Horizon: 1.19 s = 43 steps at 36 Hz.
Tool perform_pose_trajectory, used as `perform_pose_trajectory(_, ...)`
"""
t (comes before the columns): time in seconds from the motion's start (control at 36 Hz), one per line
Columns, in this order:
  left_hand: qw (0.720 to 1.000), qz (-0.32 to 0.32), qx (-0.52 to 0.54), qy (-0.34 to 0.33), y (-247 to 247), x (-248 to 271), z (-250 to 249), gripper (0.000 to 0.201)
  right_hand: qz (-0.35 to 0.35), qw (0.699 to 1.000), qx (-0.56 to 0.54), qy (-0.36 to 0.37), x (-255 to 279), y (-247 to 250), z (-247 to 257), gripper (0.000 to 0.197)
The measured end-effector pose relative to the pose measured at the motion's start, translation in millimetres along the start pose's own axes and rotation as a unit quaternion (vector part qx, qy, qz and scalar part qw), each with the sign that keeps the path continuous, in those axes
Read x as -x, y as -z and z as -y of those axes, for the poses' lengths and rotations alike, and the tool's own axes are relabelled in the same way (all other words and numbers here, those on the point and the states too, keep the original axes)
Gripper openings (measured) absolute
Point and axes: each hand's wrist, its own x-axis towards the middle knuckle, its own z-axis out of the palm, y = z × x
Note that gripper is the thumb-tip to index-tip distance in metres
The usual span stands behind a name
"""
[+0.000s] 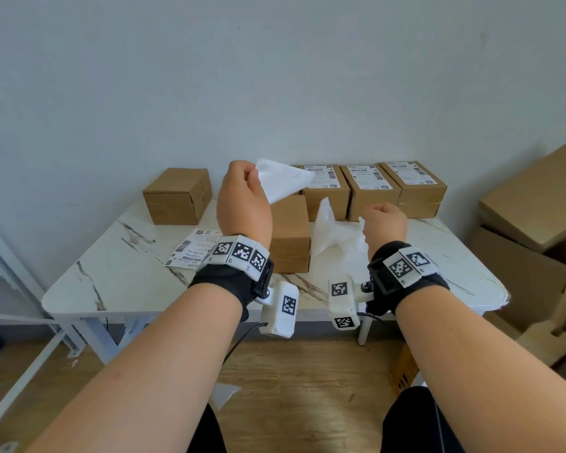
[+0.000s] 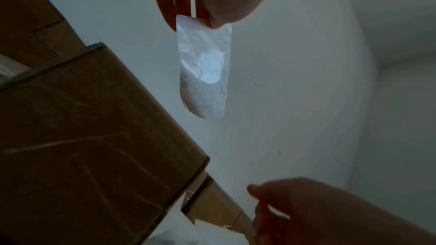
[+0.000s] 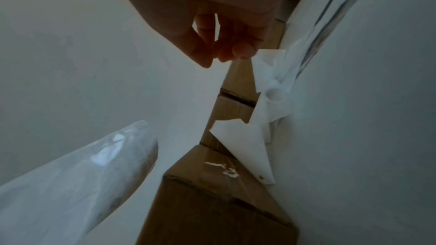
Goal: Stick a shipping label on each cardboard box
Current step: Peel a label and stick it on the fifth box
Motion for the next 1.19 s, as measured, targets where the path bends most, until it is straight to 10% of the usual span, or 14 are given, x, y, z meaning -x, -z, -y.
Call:
perform_pose_trajectory(0.28, 0.991, 0.020, -0.006, -0.134, 0.6, 4.2, -2.0, 0.014, 0.181, 0.980, -0.062, 0.053, 37.7, -12.2, 40.8, 0.028)
perform_pose_trajectory(0.78, 0.979, 0.060, 0.034, -0.194, 7.1, 10.5, 0.4, 0.012, 0.170, 0.984, -0.056, 0.001, 44.3, -18.8, 47.7, 0.013)
perform_pose_trajectory(1.19, 0.983, 0.158, 0.022, -0.093, 10.5, 8.2, 16.1, 0.007, 0.093, 0.990, -0.083, 0.063, 41.8, -22.0, 42.3, 0.015)
